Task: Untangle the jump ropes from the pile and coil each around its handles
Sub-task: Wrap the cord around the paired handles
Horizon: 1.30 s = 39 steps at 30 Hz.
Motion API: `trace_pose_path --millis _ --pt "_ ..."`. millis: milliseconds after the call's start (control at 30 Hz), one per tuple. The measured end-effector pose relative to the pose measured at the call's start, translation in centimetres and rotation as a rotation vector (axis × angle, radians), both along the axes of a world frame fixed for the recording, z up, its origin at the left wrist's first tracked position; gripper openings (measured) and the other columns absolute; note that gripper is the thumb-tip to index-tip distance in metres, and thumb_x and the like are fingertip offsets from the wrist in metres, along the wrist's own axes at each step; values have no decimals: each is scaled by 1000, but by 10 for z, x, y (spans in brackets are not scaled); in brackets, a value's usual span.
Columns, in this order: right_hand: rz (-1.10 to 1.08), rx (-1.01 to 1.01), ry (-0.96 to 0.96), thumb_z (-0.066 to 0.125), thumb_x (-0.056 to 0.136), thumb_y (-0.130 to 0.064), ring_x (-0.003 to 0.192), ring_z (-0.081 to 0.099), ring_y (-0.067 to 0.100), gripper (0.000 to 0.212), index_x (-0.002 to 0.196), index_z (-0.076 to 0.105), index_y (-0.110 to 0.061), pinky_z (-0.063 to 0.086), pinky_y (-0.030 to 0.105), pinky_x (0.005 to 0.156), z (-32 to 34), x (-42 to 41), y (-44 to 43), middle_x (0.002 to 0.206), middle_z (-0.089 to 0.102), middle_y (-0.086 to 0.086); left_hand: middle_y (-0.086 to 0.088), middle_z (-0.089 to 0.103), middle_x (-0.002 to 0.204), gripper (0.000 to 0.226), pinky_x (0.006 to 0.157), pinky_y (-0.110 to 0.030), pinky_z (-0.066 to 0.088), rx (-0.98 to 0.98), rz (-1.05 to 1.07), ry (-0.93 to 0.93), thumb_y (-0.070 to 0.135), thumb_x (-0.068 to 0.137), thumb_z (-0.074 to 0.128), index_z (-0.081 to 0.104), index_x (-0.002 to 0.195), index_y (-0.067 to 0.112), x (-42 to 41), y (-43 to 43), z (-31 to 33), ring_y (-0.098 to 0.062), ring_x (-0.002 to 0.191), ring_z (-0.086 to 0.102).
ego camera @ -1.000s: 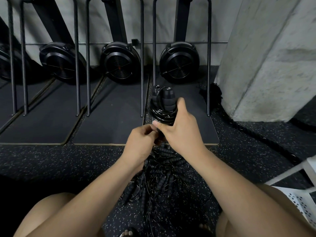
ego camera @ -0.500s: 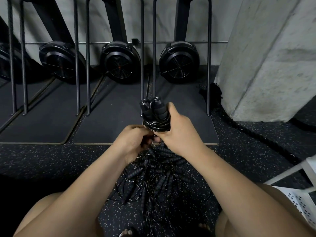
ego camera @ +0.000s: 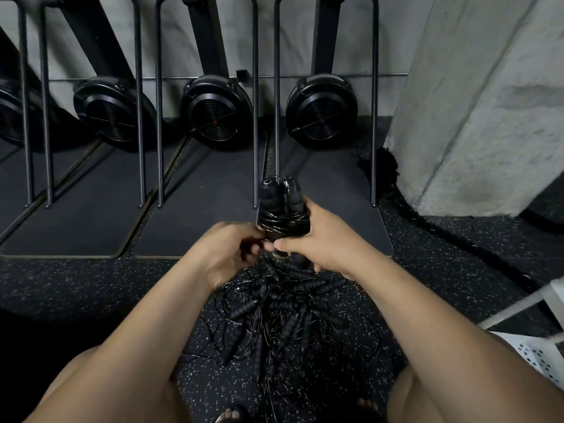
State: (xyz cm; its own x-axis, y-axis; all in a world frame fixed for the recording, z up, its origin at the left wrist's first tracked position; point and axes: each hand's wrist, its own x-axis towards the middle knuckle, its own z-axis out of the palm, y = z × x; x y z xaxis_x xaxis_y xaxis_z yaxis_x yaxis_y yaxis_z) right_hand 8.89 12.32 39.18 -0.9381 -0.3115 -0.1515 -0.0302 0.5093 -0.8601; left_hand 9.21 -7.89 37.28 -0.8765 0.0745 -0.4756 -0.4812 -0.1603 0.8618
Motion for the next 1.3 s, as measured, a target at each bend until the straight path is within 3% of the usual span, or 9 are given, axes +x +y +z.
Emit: trace_pose_path --millis 233,433,533,600,667,767,933,1067,1300 --pt "-31 -330 -224 89 85 -46 103 79 25 61 137 59 -34 57 33 61 -1 -1 10 117 80 -5 -8 73 91 20 71 -23 49 97 -123 196 14 89 75 75 106 4 10 5 -5 -12 76 62" --pt "48 -452 -387 82 90 -38 102 70 23 48 132 70 -18 48 25 59 4 -1 16 123 78 16 -11 75 102 40 86 -29 53 -113 -122 361 29 89 78 70 113 -1 14 8 -4 -19 92 68" --pt "74 -311 -283 84 91 -43 113 72 13 35 124 73 -43 56 28 73 1 0 15 126 78 -2 -19 73 116 28 104 -48 51 -28 -141 310 11 98 70 64 123 0 15 8 -7 -28 108 67" --pt "6 -248 -197 92 78 -57 122 69 5 66 134 61 -42 57 33 97 -1 0 13 126 75 -17 -14 73 116 27 107 -50 51 -43 -123 349 11 95 72 65 121 3 16 11 -7 -26 109 68" --pt "-109 -286 -143 96 66 -66 119 71 5 84 133 56 -35 57 39 105 1 0 14 123 76 -17 -15 74 119 39 105 -46 54 -64 -105 395 19 89 78 67 124 5 18 15 -1 -23 106 70" --pt "-235 -349 -69 93 70 -65 111 72 4 74 124 59 -28 58 33 97 11 2 19 117 76 -14 -24 72 120 39 94 -30 57 -130 -106 468 27 90 80 72 126 14 21 21 13 -19 102 74" --pt "-256 -351 -12 81 79 -72 116 63 -3 75 136 52 -33 51 22 90 41 12 23 126 68 -19 -20 72 124 41 104 -43 59 -175 -105 554 34 89 83 75 128 24 23 30 40 -35 115 72" --pt "-301 -406 8 80 70 -84 120 69 6 89 140 53 -36 56 39 106 68 18 42 131 71 -15 -23 71 121 35 93 -37 63 -148 -100 586 30 93 78 74 127 23 27 47 70 -34 106 75" --pt "-422 -548 38 92 76 -51 110 78 25 86 139 57 -5 64 42 85 145 52 119 123 78 11 -4 77 106 25 68 -29 58 -106 -273 650 42 102 63 75 122 35 46 106 134 -16 84 68"
